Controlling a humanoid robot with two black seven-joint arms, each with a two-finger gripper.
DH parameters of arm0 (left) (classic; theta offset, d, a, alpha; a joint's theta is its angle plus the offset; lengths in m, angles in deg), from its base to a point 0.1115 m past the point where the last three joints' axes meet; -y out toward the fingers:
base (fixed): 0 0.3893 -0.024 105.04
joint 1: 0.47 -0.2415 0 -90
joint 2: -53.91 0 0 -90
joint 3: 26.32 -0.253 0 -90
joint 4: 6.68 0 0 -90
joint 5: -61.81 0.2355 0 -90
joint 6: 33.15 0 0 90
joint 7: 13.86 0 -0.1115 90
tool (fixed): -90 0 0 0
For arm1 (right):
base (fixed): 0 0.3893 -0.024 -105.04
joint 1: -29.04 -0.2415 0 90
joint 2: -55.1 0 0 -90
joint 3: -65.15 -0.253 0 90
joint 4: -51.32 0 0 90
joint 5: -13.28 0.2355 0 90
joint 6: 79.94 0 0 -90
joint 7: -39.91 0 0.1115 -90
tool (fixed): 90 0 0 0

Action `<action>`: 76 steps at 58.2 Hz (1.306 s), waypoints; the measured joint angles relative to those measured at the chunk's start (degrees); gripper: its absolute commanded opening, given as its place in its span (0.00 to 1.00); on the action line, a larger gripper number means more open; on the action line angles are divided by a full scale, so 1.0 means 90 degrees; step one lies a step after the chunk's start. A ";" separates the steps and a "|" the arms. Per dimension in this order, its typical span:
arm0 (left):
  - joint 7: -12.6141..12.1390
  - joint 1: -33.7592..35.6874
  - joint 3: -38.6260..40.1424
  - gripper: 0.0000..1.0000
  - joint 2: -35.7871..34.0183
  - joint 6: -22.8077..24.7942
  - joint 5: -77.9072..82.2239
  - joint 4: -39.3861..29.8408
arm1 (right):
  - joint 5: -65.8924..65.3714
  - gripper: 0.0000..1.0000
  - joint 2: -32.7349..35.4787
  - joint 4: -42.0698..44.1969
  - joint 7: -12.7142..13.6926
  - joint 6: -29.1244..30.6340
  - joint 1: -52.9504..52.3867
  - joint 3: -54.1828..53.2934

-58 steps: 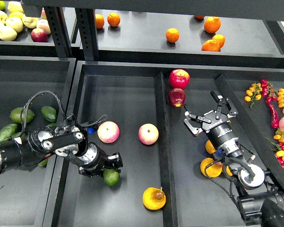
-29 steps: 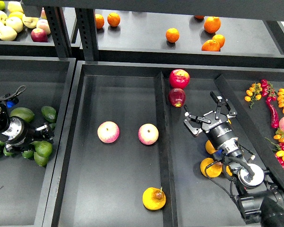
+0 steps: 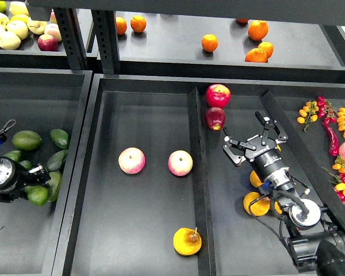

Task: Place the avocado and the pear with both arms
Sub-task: 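Lower the avocado among the other avocados and open the left gripper, then raise the open left gripper back above the bins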

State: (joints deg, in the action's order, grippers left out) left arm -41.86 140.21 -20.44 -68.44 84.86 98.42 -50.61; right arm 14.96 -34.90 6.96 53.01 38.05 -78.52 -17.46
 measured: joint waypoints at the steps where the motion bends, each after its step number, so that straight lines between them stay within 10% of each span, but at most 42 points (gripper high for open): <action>1: 0.0000 -0.0003 0.0004 0.71 0.0002 0.0000 0.0001 0.0002 | 0.0000 0.99 0.0000 0.0000 0.0000 0.0000 -0.0001 0.0000; 43: 0.0000 -0.0441 0.1412 0.99 0.0103 -0.0002 -0.0060 0.0164 | 0.0000 0.99 0.0000 -0.0008 0.0009 0.0000 -0.0013 0.0019; 76: 0.0000 -0.1324 0.6641 0.99 0.2657 -0.0004 -0.0697 -0.0382 | 0.0000 0.99 0.0000 -0.0003 0.0003 0.0000 -0.0070 0.0003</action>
State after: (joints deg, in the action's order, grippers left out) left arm -41.87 128.29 39.33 -44.52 84.83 92.15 -54.05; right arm 14.95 -34.90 6.93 53.04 38.05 -79.15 -17.44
